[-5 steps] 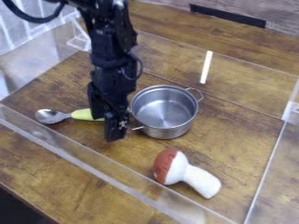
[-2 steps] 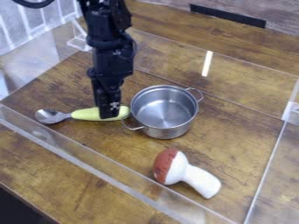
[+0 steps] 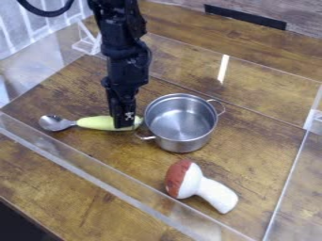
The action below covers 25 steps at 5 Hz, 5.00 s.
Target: Move the green spoon to the left
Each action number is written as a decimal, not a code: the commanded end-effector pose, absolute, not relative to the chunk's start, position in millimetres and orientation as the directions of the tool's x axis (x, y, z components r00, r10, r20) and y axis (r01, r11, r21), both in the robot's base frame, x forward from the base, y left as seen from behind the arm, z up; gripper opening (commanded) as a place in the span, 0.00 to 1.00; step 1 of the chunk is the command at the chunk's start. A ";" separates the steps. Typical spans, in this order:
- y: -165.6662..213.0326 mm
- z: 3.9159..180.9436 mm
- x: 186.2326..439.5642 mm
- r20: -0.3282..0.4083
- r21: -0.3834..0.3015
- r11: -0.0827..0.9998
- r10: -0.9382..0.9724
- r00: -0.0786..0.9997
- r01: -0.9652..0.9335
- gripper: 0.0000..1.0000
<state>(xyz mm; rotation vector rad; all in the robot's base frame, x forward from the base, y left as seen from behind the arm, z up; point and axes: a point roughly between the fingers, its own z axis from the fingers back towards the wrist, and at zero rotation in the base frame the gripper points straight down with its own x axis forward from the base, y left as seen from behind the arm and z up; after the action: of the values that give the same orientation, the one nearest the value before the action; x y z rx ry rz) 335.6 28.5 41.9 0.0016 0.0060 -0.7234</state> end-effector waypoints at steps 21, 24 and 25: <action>108.2 90.1 340.2 0.287 0.048 0.692 -0.700 0.654 0.720 0.00; 105.7 41.7 361.0 0.314 -0.013 0.661 -0.709 0.631 0.750 1.00; 101.1 38.8 365.1 0.319 -0.031 0.634 -0.726 0.609 0.773 1.00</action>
<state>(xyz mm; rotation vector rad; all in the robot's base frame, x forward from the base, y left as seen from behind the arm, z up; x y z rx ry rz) 355.7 102.5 27.8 -0.2057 -0.2585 -0.8373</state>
